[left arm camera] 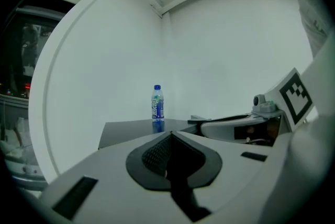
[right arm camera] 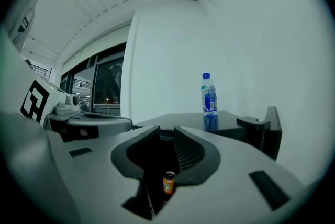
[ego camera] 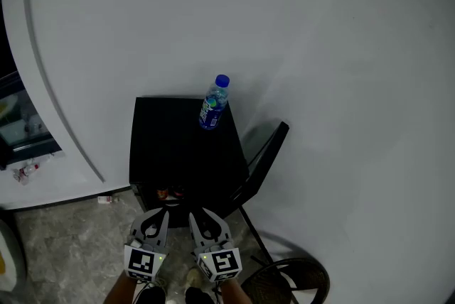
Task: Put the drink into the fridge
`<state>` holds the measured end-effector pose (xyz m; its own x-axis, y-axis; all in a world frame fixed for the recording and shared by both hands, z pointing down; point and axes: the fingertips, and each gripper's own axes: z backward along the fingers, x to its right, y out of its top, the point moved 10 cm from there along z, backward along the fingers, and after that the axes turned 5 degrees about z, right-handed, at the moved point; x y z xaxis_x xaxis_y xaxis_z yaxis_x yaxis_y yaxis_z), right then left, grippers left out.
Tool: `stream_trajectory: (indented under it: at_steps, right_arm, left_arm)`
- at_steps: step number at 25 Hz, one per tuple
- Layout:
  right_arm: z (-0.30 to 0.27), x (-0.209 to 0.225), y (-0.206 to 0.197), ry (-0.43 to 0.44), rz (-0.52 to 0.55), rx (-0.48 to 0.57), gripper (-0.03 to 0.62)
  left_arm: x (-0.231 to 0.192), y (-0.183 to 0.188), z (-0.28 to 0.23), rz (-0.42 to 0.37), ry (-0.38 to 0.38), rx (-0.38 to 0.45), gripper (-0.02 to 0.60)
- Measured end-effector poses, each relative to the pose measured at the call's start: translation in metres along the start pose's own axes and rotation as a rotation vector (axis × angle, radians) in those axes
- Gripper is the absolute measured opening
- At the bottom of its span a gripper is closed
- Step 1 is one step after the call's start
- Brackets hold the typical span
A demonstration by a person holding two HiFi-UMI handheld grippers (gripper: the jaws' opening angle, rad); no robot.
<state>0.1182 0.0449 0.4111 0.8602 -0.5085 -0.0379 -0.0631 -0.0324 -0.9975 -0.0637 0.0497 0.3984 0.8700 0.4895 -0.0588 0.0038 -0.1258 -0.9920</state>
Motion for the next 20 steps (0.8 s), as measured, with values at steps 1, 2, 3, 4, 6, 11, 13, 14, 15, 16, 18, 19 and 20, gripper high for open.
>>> stream_trajectory:
  at_steps: [1, 2, 3, 4, 6, 11, 13, 14, 15, 16, 18, 19, 20]
  right_arm:
    - [0.001, -0.001, 0.005, -0.001, 0.003, 0.000, 0.100]
    - [0.002, -0.001, 0.010, -0.003, 0.010, 0.000, 0.093]
    - [0.004, -0.002, 0.015, -0.005, 0.017, 0.001, 0.084]
    - [0.005, -0.001, 0.019, -0.008, 0.023, 0.003, 0.080]
    - [0.007, -0.001, 0.028, -0.012, 0.030, 0.014, 0.075]
    - [0.015, -0.004, 0.040, -0.015, 0.012, 0.019, 0.054]
    - [0.017, -0.006, 0.042, -0.018, 0.005, 0.020, 0.044]
    - [0.019, -0.008, 0.042, -0.019, 0.004, 0.017, 0.041]
    - [0.021, -0.010, 0.041, -0.019, 0.003, 0.013, 0.038]
    - [0.023, -0.011, 0.040, -0.020, 0.002, 0.009, 0.035]
    - [0.025, -0.012, 0.039, -0.024, -0.002, 0.007, 0.031]
    - [0.025, -0.012, 0.038, -0.027, -0.004, 0.006, 0.031]
    - [0.025, -0.011, 0.037, -0.030, -0.005, 0.007, 0.029]
  left_arm:
    - [0.000, 0.004, 0.002, -0.003, -0.003, -0.001, 0.003]
    - [0.001, 0.007, 0.004, -0.007, -0.005, -0.002, 0.003]
    - [0.001, 0.011, 0.007, -0.010, -0.006, -0.002, 0.003]
    - [0.001, 0.014, 0.010, -0.012, -0.006, 0.001, 0.003]
    - [-0.001, 0.021, 0.014, -0.015, 0.000, 0.011, 0.003]
    - [0.003, 0.032, 0.023, -0.003, 0.003, 0.024, 0.003]
    - [0.003, 0.033, 0.026, 0.010, 0.001, 0.022, 0.003]
    - [0.003, 0.031, 0.027, 0.016, 0.002, 0.021, 0.003]
    - [0.004, 0.030, 0.028, 0.021, 0.004, 0.020, 0.003]
    - [0.004, 0.029, 0.028, 0.024, 0.004, 0.019, 0.003]
    - [0.003, 0.028, 0.030, 0.030, 0.001, 0.013, 0.003]
    - [0.003, 0.028, 0.030, 0.033, -0.002, 0.009, 0.003]
    - [0.003, 0.028, 0.030, 0.036, -0.005, 0.005, 0.003]
